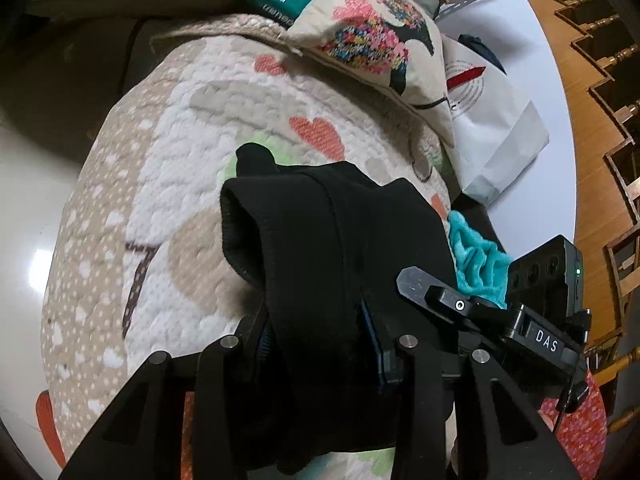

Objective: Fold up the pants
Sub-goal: 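Hold the folded pants up with the left gripper while the right gripper grips them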

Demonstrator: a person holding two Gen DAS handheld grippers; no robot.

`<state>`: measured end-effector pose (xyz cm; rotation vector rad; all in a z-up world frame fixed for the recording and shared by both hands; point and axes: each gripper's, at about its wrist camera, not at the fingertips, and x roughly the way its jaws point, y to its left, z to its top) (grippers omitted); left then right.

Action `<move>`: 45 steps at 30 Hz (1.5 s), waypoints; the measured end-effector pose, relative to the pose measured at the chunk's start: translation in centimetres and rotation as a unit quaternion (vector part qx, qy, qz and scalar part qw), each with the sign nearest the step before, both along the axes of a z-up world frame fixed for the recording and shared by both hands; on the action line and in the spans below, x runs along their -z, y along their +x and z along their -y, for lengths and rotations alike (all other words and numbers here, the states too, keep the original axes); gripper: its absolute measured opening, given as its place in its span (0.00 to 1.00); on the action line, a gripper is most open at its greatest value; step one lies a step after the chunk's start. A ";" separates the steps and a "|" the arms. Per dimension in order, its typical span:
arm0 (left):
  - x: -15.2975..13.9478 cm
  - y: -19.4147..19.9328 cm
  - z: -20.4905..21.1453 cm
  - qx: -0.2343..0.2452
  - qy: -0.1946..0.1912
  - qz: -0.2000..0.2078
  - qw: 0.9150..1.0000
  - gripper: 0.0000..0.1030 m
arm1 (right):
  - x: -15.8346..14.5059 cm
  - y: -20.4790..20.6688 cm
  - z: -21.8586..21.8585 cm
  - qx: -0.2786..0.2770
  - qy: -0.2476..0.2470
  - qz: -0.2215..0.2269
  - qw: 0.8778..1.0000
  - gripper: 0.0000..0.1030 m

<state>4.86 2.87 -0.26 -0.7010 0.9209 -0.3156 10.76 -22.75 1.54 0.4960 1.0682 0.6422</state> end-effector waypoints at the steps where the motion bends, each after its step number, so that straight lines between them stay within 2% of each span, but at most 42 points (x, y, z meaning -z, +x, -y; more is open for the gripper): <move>1: -0.2 0.2 0.0 -0.002 -0.002 0.002 1.000 0.36 | -0.2 0.3 0.1 0.003 0.002 0.002 1.000 0.55; 6: -0.8 1.6 0.1 -0.016 -0.005 0.009 1.000 0.36 | -0.9 1.6 0.4 0.012 0.007 0.009 1.000 0.55; 16: -1.4 3.3 1.0 -0.032 0.032 0.014 0.999 0.36 | -1.0 3.6 0.3 0.018 0.004 0.012 1.000 0.55; 26: -2.4 3.5 2.2 -0.038 0.093 0.030 0.994 0.36 | -1.0 4.0 0.6 0.020 0.008 0.016 1.000 0.55; 36: -3.7 3.3 3.8 -0.046 0.164 0.058 0.984 0.35 | -0.9 4.9 0.8 0.014 0.014 0.021 1.000 0.55; 45: -4.1 3.6 5.5 -0.049 0.203 0.074 0.975 0.35 | -1.1 5.6 1.2 0.012 0.014 0.026 0.999 0.55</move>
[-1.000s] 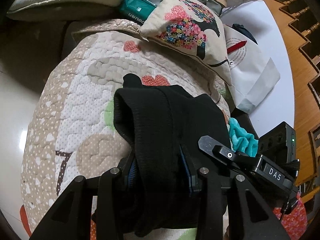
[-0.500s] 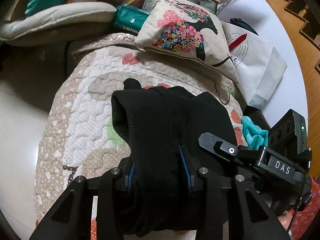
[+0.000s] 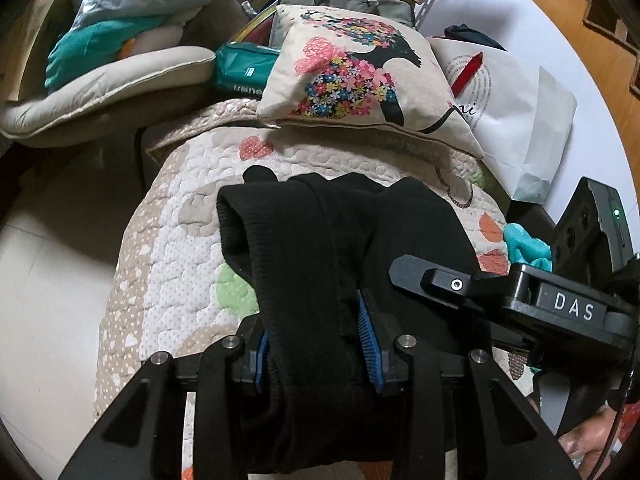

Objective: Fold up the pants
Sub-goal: 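Hold the folded pants up with the left gripper while the right gripper grips them, then hold the black pants bundle with both grippers and carry it over the bed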

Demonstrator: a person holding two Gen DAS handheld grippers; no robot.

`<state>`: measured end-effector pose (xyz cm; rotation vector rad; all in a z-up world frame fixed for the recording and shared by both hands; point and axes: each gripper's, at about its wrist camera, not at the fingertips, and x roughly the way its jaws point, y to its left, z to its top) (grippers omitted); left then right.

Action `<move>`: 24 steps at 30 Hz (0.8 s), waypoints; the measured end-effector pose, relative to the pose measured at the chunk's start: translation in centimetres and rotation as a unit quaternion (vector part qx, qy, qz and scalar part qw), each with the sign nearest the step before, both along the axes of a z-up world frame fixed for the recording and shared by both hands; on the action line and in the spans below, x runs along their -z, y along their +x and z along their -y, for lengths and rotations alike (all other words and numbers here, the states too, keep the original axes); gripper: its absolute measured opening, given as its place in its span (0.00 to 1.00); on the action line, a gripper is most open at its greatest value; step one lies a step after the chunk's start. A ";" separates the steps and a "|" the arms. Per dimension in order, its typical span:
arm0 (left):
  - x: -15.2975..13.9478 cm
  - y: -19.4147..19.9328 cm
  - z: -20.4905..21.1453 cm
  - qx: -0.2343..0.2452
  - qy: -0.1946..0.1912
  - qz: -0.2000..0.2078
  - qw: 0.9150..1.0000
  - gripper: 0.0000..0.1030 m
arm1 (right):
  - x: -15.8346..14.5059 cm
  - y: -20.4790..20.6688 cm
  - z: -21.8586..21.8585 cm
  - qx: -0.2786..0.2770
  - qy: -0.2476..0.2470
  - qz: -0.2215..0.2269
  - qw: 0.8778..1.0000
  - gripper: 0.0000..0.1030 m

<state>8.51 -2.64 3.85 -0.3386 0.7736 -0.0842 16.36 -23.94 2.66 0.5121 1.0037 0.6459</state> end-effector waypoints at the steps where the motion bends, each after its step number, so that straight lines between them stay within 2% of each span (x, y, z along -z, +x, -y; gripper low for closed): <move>1: 0.0 0.0 0.2 0.001 0.002 0.001 1.000 0.35 | 0.0 0.1 0.2 0.001 0.000 0.000 1.000 0.55; 24: -0.8 -0.3 1.2 -0.009 0.041 0.030 0.999 0.35 | -0.3 0.0 0.6 0.000 0.007 0.011 1.000 0.55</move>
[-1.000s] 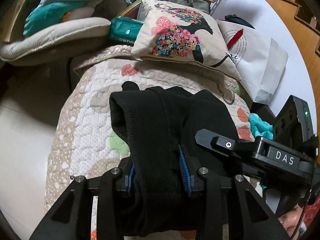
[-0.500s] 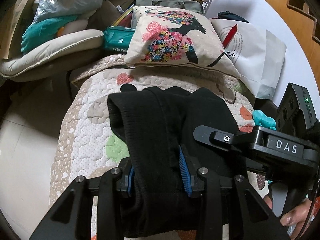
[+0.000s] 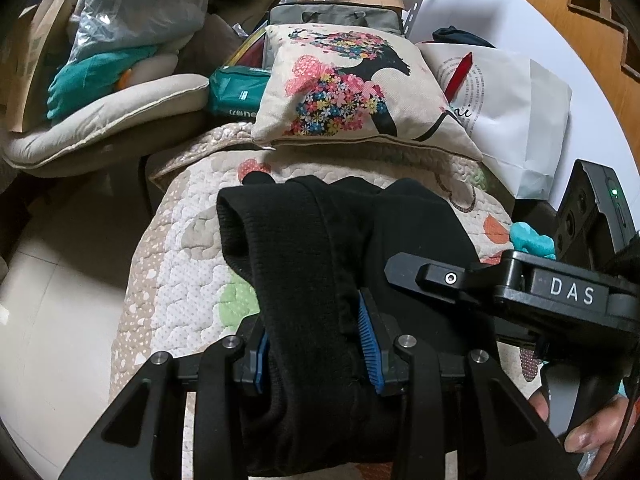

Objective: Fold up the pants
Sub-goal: 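Hold the black pants bundle with both grippers and carry it over the bed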

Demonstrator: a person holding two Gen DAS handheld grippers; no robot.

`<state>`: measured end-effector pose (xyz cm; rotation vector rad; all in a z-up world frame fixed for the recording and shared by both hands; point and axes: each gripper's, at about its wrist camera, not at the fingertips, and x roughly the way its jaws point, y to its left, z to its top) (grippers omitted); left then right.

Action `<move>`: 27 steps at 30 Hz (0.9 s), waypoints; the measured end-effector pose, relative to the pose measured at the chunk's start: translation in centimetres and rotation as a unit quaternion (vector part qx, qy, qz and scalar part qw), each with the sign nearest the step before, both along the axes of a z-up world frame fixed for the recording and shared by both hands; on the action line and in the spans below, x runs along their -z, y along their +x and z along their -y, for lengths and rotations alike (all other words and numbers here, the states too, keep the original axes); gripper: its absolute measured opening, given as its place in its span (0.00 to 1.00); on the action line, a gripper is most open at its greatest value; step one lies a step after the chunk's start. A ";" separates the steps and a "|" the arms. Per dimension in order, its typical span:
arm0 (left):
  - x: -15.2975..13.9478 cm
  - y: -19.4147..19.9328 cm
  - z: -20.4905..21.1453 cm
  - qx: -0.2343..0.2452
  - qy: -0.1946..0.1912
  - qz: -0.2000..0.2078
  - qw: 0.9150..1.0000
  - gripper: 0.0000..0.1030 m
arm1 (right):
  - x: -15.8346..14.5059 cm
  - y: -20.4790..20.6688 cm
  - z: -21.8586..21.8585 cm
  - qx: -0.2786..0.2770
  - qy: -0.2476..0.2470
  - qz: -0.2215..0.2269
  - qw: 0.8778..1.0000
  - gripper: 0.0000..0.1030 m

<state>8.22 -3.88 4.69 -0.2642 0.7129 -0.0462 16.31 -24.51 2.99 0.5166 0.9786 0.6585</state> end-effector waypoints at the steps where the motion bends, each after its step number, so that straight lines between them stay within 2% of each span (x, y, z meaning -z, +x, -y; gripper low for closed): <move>1: 0.0 0.0 0.0 0.000 0.000 0.001 1.000 0.35 | 0.0 0.1 0.0 0.000 0.000 0.000 1.000 0.55; 21: 0.1 0.0 0.0 0.001 -0.005 -0.003 1.000 0.35 | -0.1 0.1 0.0 0.000 -0.004 -0.002 1.000 0.55; 24: 0.3 0.1 -0.2 0.002 -0.017 -0.009 1.000 0.35 | 0.0 0.1 0.0 0.001 -0.007 -0.005 1.000 0.55; 27: 0.4 0.3 -0.7 0.006 -0.047 -0.016 0.999 0.35 | 0.0 0.0 0.0 0.002 -0.011 -0.009 1.000 0.55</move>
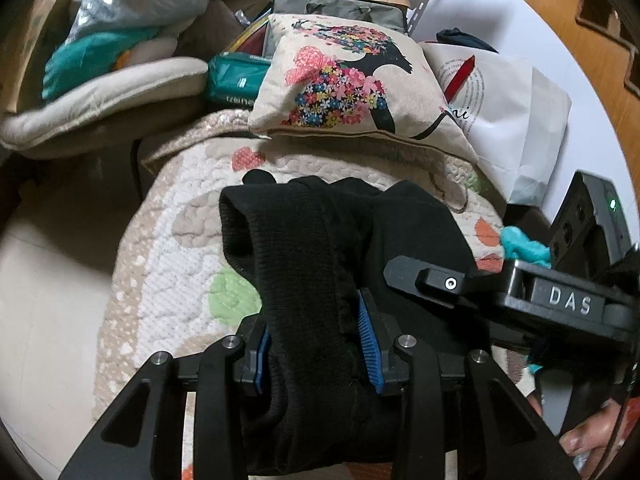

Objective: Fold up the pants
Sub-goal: 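Hold the black pants bundle with both grippers and carry it over the bed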

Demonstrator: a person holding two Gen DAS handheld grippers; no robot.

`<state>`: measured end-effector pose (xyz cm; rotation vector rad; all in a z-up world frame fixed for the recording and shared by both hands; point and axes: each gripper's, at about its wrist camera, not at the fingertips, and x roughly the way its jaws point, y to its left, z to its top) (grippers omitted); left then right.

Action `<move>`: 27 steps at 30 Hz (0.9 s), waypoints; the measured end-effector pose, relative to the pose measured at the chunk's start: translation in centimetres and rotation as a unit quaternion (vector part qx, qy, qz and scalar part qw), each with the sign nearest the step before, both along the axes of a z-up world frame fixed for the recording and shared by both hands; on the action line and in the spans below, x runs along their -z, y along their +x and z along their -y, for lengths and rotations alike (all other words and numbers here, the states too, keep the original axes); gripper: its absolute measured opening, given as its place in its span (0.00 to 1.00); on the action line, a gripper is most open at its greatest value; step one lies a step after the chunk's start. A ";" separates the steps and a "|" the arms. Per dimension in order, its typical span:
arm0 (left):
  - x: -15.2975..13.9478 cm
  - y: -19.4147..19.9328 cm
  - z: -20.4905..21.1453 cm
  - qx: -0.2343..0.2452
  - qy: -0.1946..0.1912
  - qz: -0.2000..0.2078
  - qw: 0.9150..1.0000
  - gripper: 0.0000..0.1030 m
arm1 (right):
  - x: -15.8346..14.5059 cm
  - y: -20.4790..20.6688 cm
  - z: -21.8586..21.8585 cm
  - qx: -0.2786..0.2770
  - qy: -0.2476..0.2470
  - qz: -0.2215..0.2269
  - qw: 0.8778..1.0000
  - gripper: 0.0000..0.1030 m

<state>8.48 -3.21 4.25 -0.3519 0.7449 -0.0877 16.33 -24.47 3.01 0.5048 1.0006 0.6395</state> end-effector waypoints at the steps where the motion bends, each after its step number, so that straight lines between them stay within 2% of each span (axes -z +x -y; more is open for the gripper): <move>1: 0.1 0.0 -0.2 0.001 -0.014 -0.003 1.000 0.35 | -0.1 0.0 0.0 0.000 -0.002 -0.002 1.000 0.55; 4: 0.2 0.0 -0.6 0.007 -0.044 -0.010 0.999 0.35 | -0.4 -0.1 0.3 -0.003 -0.013 -0.009 1.000 0.55; 9: 0.6 0.0 -0.5 0.020 -0.066 -0.020 0.997 0.35 | -0.5 0.3 0.6 -0.011 -0.032 -0.029 0.999 0.55; 13: 0.8 0.9 -0.2 0.029 -0.073 -0.046 0.996 0.35 | -0.9 0.4 0.3 -0.019 -0.067 -0.022 0.997 0.55; 17: 0.8 2.4 -0.9 0.019 -0.095 -0.059 0.994 0.35 | -1.0 0.5 0.5 -0.019 -0.067 -0.012 0.998 0.55; 21: 1.3 3.7 -1.2 0.007 -0.093 -0.067 0.993 0.35 | -0.2 0.9 1.0 -0.017 -0.042 -0.013 0.999 0.55; 27: 2.4 4.2 -1.3 0.008 -0.080 -0.064 0.995 0.35 | 0.7 1.8 0.7 -0.019 -0.038 -0.018 0.999 0.55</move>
